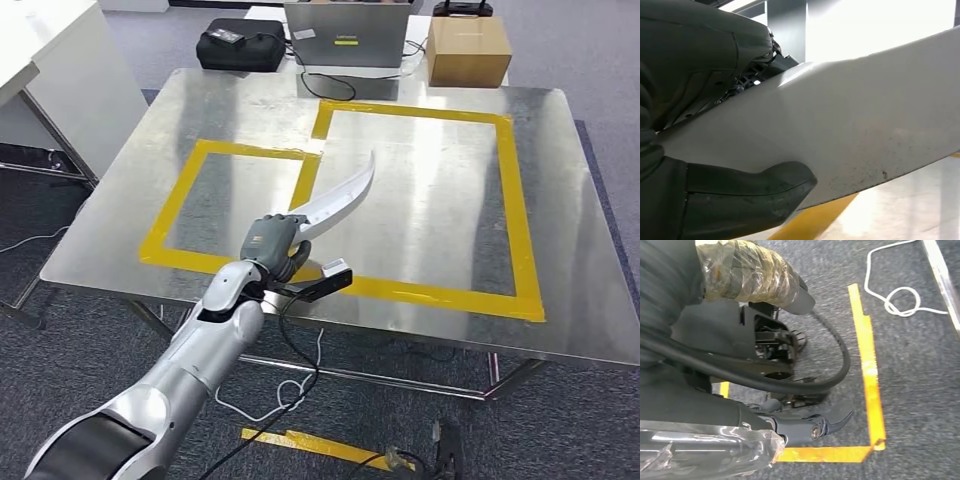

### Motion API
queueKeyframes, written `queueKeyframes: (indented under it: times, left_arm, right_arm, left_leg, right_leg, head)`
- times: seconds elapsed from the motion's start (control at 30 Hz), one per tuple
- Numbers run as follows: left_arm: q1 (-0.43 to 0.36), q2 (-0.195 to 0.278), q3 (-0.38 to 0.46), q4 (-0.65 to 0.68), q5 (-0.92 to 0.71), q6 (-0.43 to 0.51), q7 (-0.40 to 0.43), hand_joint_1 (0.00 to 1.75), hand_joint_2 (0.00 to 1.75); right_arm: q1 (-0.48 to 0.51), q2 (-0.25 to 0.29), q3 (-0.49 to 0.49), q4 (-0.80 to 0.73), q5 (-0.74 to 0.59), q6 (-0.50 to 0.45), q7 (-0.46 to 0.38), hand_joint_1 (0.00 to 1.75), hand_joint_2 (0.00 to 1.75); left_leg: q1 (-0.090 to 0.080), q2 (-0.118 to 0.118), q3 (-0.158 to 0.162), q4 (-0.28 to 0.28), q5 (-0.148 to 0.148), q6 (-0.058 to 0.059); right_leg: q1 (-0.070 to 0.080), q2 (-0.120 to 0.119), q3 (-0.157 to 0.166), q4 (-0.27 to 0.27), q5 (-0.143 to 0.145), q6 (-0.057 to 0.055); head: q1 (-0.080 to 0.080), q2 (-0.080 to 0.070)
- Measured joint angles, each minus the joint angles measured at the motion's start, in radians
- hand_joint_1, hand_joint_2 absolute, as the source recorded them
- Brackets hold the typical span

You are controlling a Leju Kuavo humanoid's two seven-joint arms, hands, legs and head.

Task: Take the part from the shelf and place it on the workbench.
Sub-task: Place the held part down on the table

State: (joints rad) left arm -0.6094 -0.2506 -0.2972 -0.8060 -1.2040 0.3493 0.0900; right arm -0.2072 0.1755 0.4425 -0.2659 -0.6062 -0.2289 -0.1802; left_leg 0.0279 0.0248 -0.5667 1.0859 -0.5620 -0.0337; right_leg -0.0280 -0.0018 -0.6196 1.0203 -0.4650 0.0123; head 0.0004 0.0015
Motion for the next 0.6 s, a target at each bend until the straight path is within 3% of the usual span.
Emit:
queueKeyframes:
  times: [0.07,0.1,0.13,0.17,0.23,0.27,0.3,0.37,0.47,0.5,0.6]
  left_arm:
    - [0.003,0.002,0.001,0.001,0.000,0.000,0.001,1.75,1.75]
    - [0.007,0.004,0.002,0.001,0.000,0.000,0.002,1.75,1.75]
    - [0.010,0.005,0.002,0.002,0.000,0.000,0.003,1.75,1.75]
    - [0.011,0.007,0.002,0.002,-0.001,0.000,0.003,1.75,1.75]
    - [0.011,0.008,0.002,0.002,-0.002,0.000,0.003,1.75,1.75]
    - [0.010,0.008,0.003,0.003,-0.002,0.000,0.003,1.75,1.75]
    - [0.010,0.008,0.003,0.003,-0.003,0.001,0.003,1.75,1.75]
    - [0.008,0.008,0.004,0.004,-0.007,0.003,0.003,1.75,1.75]
    - [0.006,0.004,0.005,0.004,-0.016,0.012,0.001,1.75,1.75]
    - [0.006,0.004,0.005,0.004,-0.020,0.016,0.001,1.75,1.75]
    - [0.012,0.005,0.005,0.008,-0.039,0.024,0.007,1.75,1.75]
  right_arm:
    - [0.000,0.000,-0.002,0.000,0.002,0.001,0.000,0.00,1.75]
    - [0.001,0.000,-0.003,0.000,0.004,0.001,0.000,0.00,1.75]
    - [0.003,0.000,-0.004,0.000,0.006,0.002,0.000,0.00,1.75]
    - [0.004,0.000,-0.006,0.000,0.008,0.002,0.001,0.00,1.75]
    - [0.005,0.002,-0.010,0.000,0.013,0.002,0.001,0.00,1.75]
    - [0.004,0.004,-0.011,0.000,0.016,0.002,0.001,0.00,1.75]
    - [0.004,0.006,-0.012,0.000,0.019,0.003,0.001,0.00,1.75]
    - [0.004,0.008,-0.016,0.000,0.026,0.005,0.003,0.00,1.75]
    - [0.002,0.010,-0.027,0.000,0.040,0.006,0.004,0.00,1.75]
    - [0.000,0.010,-0.031,0.000,0.044,0.007,0.004,0.00,1.75]
    - [0.000,0.010,-0.042,0.000,0.057,0.008,0.006,0.00,1.75]
  left_leg:
    - [-0.003,-0.011,-0.087,0.146,-0.046,0.003]
    - [-0.004,-0.013,-0.127,0.200,-0.051,0.007]
    - [-0.007,-0.013,-0.153,0.220,-0.034,0.012]
    - [-0.010,-0.014,-0.161,0.202,0.004,0.021]
    - [-0.022,-0.018,-0.135,0.088,0.107,0.047]
    - [-0.028,-0.020,-0.118,0.035,0.141,0.061]
    - [-0.034,-0.022,-0.104,-0.004,0.156,0.072]
    - [-0.041,-0.022,-0.085,-0.043,0.143,0.084]
    - [-0.032,-0.022,-0.048,-0.088,0.132,0.085]
    - [-0.028,-0.023,-0.037,-0.095,0.131,0.084]
    - [-0.027,-0.023,-0.020,-0.098,0.115,0.083]
  right_leg:
    - [0.005,0.007,0.012,0.000,-0.012,-0.009]
    - [0.008,0.012,0.020,0.000,-0.019,-0.012]
    - [0.011,0.017,0.030,0.000,-0.026,-0.013]
    - [0.014,0.022,0.041,0.000,-0.034,-0.013]
    - [0.020,0.029,0.064,-0.002,-0.051,-0.012]
    - [0.022,0.031,0.073,-0.003,-0.059,-0.010]
    - [0.022,0.032,0.078,-0.006,-0.064,-0.006]
    - [0.020,0.032,0.082,-0.007,-0.063,0.007]
    - [0.020,0.020,0.068,0.021,-0.066,0.021]
    - [0.020,0.016,0.045,0.059,-0.079,0.024]
    - [0.014,0.012,-0.070,0.226,-0.136,0.040]
  head:
    - [-0.003,0.000]
    - [-0.004,0.000]
    - [-0.004,0.000]
    - [-0.005,0.000]
    - [-0.004,0.000]
    - [-0.001,0.000]
    - [0.000,0.000]
    - [-0.001,0.000]
    - [0.000,0.000]
    - [0.002,0.000]
    - [0.006,0.000]
